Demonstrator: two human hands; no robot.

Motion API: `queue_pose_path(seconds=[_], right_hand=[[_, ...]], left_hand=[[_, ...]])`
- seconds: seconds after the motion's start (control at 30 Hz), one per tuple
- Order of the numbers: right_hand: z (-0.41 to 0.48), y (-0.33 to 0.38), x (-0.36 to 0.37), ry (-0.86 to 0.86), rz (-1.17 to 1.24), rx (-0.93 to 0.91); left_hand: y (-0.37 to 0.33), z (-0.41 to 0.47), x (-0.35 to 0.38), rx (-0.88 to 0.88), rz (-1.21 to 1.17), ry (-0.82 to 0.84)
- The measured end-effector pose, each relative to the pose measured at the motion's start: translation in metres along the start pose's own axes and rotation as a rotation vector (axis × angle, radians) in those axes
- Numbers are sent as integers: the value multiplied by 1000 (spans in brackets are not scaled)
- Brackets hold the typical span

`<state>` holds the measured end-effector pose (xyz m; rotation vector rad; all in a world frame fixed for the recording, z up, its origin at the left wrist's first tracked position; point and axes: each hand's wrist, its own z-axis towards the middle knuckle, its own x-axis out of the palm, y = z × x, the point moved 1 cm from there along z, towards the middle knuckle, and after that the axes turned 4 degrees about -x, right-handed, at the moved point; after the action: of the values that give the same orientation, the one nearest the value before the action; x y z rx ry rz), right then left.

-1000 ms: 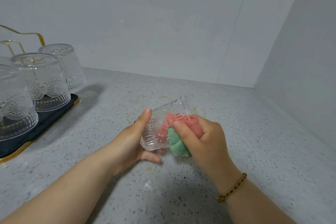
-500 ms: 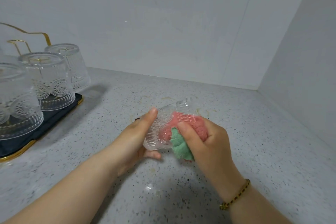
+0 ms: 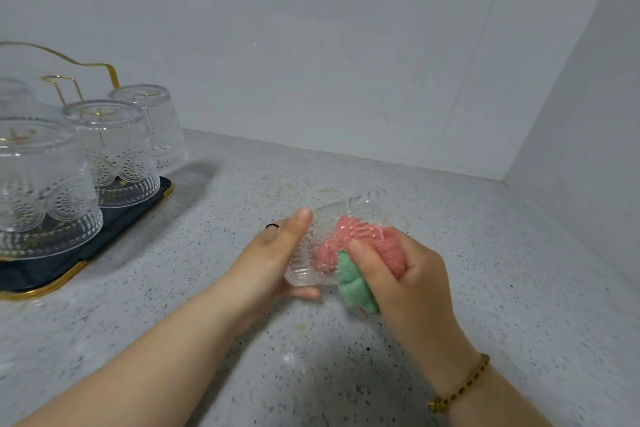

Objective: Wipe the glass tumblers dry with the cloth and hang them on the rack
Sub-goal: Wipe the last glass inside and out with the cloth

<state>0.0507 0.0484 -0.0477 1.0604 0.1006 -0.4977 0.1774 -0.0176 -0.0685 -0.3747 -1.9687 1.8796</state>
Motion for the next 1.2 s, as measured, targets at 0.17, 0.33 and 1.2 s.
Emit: queue_pose_path(seconds=[0.17,0.33,1.2], right_hand=[[10,-6,-5,-66,451,321],[4,-1,-3,-54,206,186],[17,-23,-6,-116,671,388]], left_hand=[[2,0,-5,498,420,-204],[1,0,3,92,49,-5],[3,-1,-6,371,404,-118]])
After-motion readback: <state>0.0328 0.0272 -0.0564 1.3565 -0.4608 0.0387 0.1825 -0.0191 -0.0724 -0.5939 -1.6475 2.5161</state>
